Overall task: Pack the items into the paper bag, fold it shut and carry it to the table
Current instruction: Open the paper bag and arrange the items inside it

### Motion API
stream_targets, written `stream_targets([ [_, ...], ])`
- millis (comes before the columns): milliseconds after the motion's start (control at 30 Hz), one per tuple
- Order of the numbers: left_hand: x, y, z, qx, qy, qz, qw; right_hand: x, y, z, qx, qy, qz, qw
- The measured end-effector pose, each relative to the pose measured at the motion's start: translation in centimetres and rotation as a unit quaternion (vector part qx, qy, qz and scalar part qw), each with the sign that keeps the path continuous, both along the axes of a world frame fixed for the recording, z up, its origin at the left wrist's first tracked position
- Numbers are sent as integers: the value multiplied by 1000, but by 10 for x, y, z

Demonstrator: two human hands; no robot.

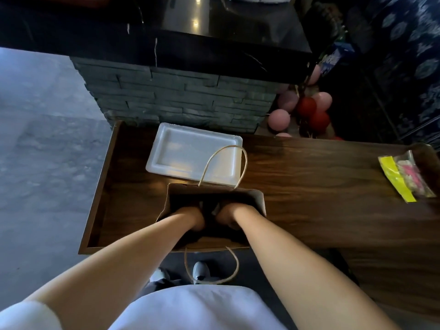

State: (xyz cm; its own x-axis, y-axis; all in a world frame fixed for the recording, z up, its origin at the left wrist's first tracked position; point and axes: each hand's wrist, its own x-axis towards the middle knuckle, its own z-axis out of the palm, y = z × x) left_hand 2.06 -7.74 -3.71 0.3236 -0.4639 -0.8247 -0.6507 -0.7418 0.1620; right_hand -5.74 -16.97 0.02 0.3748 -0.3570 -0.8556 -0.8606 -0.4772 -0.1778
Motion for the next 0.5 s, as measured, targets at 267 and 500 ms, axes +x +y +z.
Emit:
stream_targets([
  [267,-5,7,-14,-44,11,84,995,-14,-14,2,100,-55,-332,936],
  [500,-11,10,-11,-46,4,119,992,-16,-2,-7,50,-20,-214,975],
])
